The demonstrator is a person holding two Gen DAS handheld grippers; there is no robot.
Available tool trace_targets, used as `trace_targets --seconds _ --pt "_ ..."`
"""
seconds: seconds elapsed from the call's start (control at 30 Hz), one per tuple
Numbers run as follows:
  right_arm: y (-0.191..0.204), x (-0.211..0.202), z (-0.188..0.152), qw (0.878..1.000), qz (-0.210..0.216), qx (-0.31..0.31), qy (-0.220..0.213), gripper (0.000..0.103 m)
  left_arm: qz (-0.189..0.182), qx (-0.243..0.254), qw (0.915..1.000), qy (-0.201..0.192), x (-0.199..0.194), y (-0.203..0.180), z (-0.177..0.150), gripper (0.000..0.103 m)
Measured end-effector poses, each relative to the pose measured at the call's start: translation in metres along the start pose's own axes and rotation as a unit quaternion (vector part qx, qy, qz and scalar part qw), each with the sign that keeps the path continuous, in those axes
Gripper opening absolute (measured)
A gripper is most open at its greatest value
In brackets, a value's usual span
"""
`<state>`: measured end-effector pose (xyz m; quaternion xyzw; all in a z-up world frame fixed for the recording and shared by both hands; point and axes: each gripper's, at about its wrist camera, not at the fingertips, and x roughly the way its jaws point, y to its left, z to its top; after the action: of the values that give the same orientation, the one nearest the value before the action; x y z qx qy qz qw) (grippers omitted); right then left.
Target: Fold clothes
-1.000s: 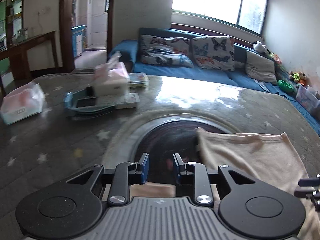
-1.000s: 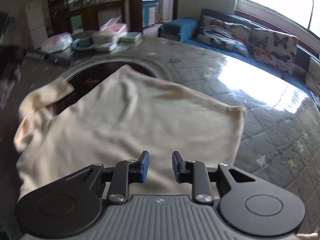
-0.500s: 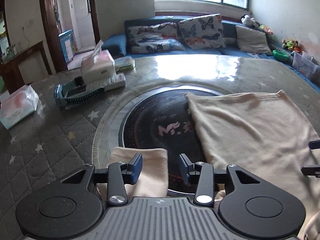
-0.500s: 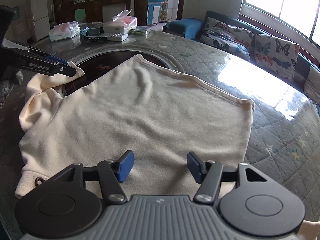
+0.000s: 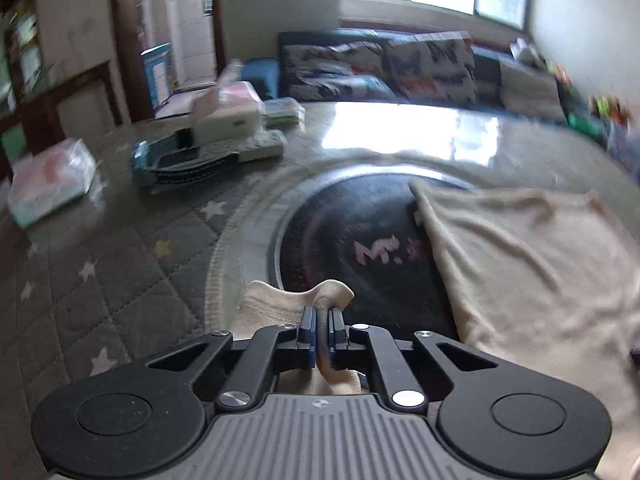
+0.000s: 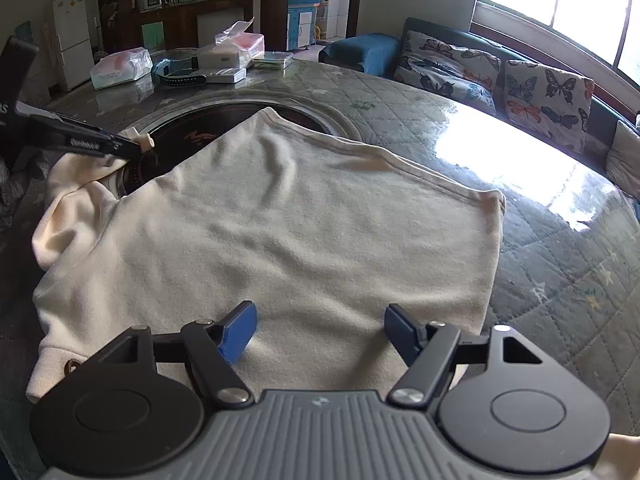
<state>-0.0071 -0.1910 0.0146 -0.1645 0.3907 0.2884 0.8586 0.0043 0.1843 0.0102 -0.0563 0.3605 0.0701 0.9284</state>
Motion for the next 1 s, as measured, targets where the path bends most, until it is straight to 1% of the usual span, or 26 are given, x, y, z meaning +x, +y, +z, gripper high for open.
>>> trace_targets --seconds 0.1,0.17,0.23,0.3,0.33,0.4,0.57,0.63,0.7,0.8,0.83,0.9,0.93,0.97,1.0 --pt "0.001 0.0 0.0 1.0 -0.003 -0.003 0.0 0.073 -0.007 -0.068 0.997 -0.037 -0.029 0.031 0.001 0.005" --pt "0.002 0.0 0.0 1.0 -0.004 -0.005 0.001 0.073 -0.016 -0.108 0.9918 -0.067 -0.053 0.05 -0.002 0.005" --pt "0.003 0.0 0.0 1.0 -0.006 -0.007 0.001 0.073 -0.034 -0.142 0.9846 -0.096 -0.078 0.068 -0.01 0.005" --pt "0.004 -0.001 0.001 1.0 -0.008 -0.009 0.001 0.073 -0.044 -0.165 0.9787 -0.115 -0.095 0.084 -0.021 0.005" --pt "0.004 -0.001 0.001 1.0 -0.009 -0.009 0.001 0.073 -0.041 -0.172 0.9771 -0.119 -0.1 0.092 -0.027 0.005" --pt "0.005 -0.001 0.001 1.0 -0.01 -0.011 0.002 0.073 -0.027 -0.186 0.9758 -0.112 -0.106 0.106 -0.041 0.005" --pt "0.007 -0.001 0.001 1.0 -0.015 -0.016 0.003 0.073 0.019 -0.207 0.9758 -0.07 -0.102 0.133 -0.077 0.006" --pt "0.009 -0.001 0.002 1.0 -0.018 -0.02 0.003 0.073 0.042 -0.208 0.9754 -0.058 -0.1 0.137 -0.083 0.006" --pt "0.012 -0.004 0.002 0.999 -0.023 -0.024 0.001 0.073 0.053 -0.209 0.9748 -0.057 -0.103 0.14 -0.087 0.007" --pt "0.019 -0.012 0.003 0.999 -0.015 -0.035 -0.005 0.073 0.047 -0.208 0.9751 -0.061 -0.11 0.139 -0.085 0.007" --pt "0.025 -0.016 0.003 0.999 -0.007 -0.041 -0.009 0.073 0.043 -0.202 0.9762 -0.065 -0.113 0.136 -0.084 0.009" --pt "0.04 -0.025 0.006 0.998 0.015 -0.059 -0.018 0.073 0.032 -0.186 0.9798 -0.065 -0.111 0.129 -0.08 0.019" --pt "0.047 -0.028 0.007 0.997 0.03 -0.066 -0.02 0.073 0.03 -0.177 0.9817 -0.062 -0.11 0.125 -0.078 0.029" --pt "0.052 -0.029 0.008 0.996 0.039 -0.071 -0.021 0.073 0.036 -0.166 0.9837 -0.058 -0.105 0.12 -0.076 0.033" --pt "0.059 -0.03 0.008 0.995 0.05 -0.078 -0.021 0.073 0.042 -0.154 0.9856 -0.054 -0.102 0.116 -0.074 0.032"
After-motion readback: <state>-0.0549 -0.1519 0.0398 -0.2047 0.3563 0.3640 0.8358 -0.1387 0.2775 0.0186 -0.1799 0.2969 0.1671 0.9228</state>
